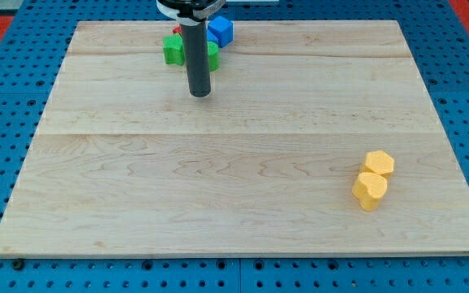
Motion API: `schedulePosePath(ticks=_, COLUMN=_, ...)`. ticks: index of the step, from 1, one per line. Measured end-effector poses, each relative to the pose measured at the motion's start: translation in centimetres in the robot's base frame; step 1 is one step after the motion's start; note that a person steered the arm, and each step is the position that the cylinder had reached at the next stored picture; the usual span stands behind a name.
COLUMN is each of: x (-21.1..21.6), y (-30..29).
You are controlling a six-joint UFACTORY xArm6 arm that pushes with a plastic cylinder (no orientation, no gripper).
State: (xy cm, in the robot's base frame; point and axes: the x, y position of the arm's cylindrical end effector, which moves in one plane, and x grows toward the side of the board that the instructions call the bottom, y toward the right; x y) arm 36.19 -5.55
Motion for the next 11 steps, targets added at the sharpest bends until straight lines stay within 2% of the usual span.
schedulePosePath(ticks=4, x=0.1, y=0.2)
schedulePosePath(ticks=5, x=0.6, y=2.8)
schedulePosePath(ticks=6, x=-0.2, y=9.2)
schedulePosePath(ticks=7, x=1.4, y=18.4)
schedulePosePath(ticks=8, x=-3.6, y=15.6)
schedulePosePath(ticks=9, x=-1.6, y=7.0)
schedulePosePath(ticks=10, x=-4.5, y=-6.3)
schedulePosePath(ticks=11, x=-11.2, y=-10.8)
